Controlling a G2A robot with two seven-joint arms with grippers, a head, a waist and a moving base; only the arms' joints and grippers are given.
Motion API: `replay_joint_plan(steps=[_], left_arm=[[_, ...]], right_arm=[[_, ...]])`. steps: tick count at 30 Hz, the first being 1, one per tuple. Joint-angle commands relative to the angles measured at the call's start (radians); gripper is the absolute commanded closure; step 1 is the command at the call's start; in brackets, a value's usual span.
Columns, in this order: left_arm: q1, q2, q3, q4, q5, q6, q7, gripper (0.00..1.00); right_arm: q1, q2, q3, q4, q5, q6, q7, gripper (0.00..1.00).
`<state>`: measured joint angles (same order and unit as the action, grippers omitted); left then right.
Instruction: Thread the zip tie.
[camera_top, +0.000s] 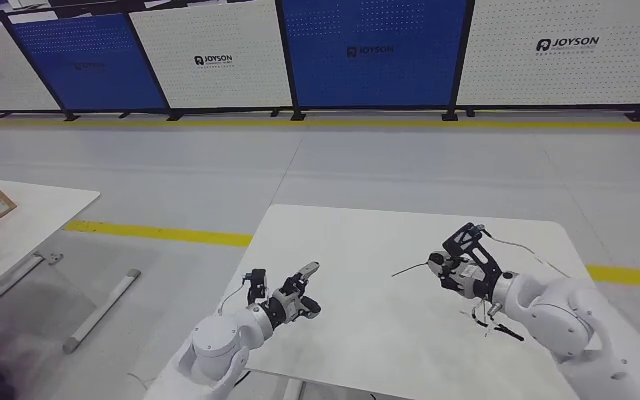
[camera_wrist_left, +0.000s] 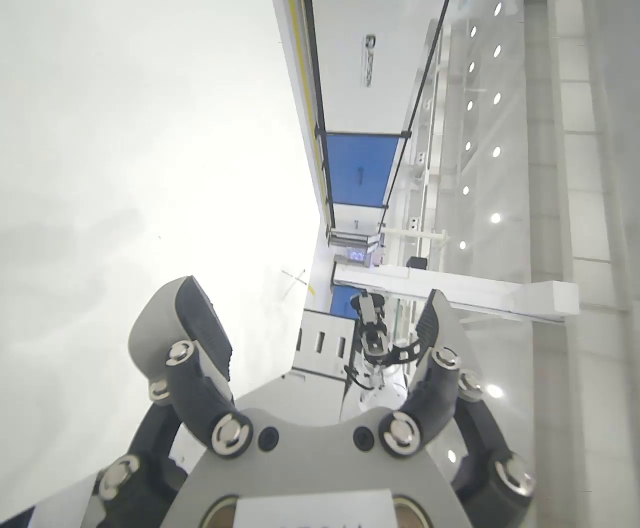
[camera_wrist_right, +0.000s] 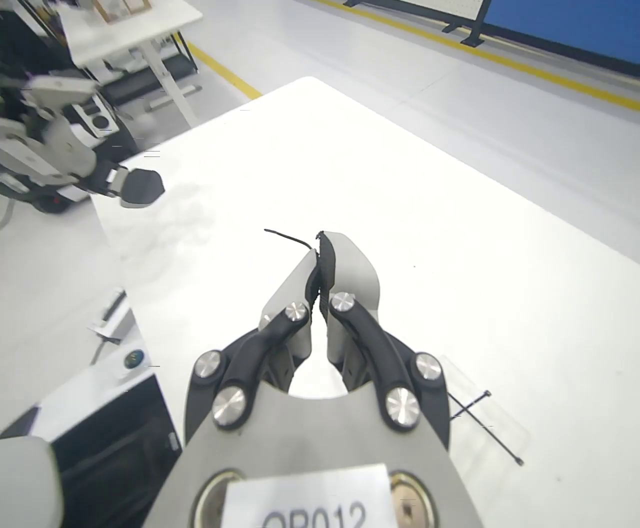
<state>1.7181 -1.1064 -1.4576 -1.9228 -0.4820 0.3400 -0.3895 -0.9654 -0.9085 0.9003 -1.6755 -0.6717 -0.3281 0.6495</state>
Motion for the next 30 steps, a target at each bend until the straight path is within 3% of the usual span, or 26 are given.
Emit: replay_joint_plan(steps=[1, 4, 6, 8, 18, 20, 26, 30], left_arm=[[0.014, 0.015, -0.001, -0.017, -0.04, 0.0, -0.039, 0.0], [0.021, 0.046, 0.025, -0.035, -0.142, 0.0, -0.041, 0.0], [0.006, 0.067, 0.059, -0.047, -0.197, 0.0, -0.007, 0.0], [-0.029, 0.095, 0.111, -0.043, -0.279, 0.0, 0.045, 0.0], [-0.028, 0.094, 0.113, -0.041, -0.281, 0.0, 0.046, 0.0], [-0.028, 0.093, 0.13, -0.025, -0.322, 0.0, 0.065, 0.0], [-0.095, 0.105, 0.183, -0.019, -0.535, 0.0, 0.19, 0.0], [-0.16, 0.138, 0.25, -0.013, -0.655, 0.0, 0.263, 0.0]], right_arm=[[0.019, -0.008, -0.03, 0.002, -0.045, -0.012, -0.001, 1.0], [0.047, -0.017, -0.077, 0.0, -0.073, -0.012, -0.011, 1.0], [0.063, -0.021, -0.097, 0.008, -0.062, -0.012, -0.016, 1.0], [0.072, -0.024, -0.107, 0.018, -0.035, -0.012, -0.021, 1.0], [0.072, -0.024, -0.107, 0.018, -0.035, -0.012, -0.021, 1.0], [0.069, -0.024, -0.11, 0.008, -0.071, -0.008, -0.026, 1.0], [0.048, -0.028, -0.139, -0.097, -0.336, 0.015, -0.061, 1.0], [0.025, -0.026, -0.146, -0.148, -0.426, -0.012, -0.088, 1.0]])
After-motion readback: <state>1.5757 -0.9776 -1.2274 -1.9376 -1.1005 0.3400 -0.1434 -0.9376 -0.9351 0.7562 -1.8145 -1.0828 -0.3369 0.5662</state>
